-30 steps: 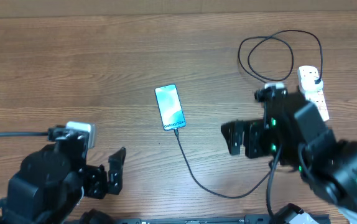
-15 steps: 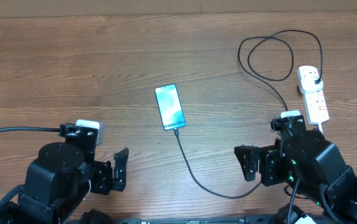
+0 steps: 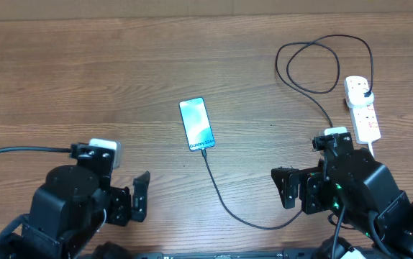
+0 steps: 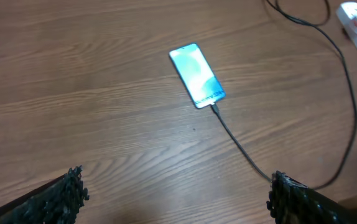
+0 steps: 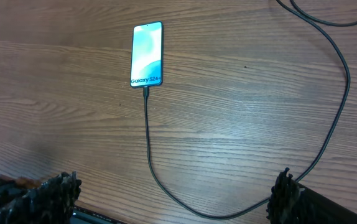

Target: Plug charger to phone and switch on socket

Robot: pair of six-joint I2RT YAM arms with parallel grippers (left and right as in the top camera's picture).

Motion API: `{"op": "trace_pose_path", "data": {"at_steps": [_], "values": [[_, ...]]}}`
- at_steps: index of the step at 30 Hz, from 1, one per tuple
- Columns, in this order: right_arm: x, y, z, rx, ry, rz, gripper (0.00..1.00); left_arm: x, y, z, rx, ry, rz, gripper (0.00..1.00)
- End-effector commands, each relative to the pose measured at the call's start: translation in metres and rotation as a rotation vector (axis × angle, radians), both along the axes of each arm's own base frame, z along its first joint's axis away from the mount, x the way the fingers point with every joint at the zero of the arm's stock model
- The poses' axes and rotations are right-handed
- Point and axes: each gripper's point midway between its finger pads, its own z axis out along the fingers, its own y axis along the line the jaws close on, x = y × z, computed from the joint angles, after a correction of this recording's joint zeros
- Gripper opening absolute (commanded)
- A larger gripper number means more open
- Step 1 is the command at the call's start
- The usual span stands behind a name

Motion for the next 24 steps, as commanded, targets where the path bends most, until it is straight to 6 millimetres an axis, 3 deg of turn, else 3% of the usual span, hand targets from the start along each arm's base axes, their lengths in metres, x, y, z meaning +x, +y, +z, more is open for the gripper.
{"op": "trace_pose_path", "data": {"at_steps": [1, 6, 13, 19, 24], "values": [[0.000, -0.001, 0.000, -0.003, -0.006, -0.004, 1.00, -0.002, -0.001, 0.000, 0.009, -0.014, -0.018, 0.99], [0.000, -0.001, 0.000, -0.003, -0.005, -0.003, 1.00, -0.002, 0.009, 0.002, 0.003, -0.026, 0.034, 1.00], [0.000, -0.001, -0.001, -0.003, -0.005, -0.003, 1.00, -0.014, 0.073, 0.007, -0.034, -0.097, 0.408, 0.99], [0.000, -0.001, 0.000, -0.003, -0.006, -0.004, 1.00, -0.030, 0.093, 0.015, -0.071, -0.160, 0.575, 1.00], [0.000, -0.001, -0.001, -0.003, -0.005, -0.003, 1.00, -0.024, 0.100, 0.026, -0.070, -0.280, 0.604, 1.00]]}}
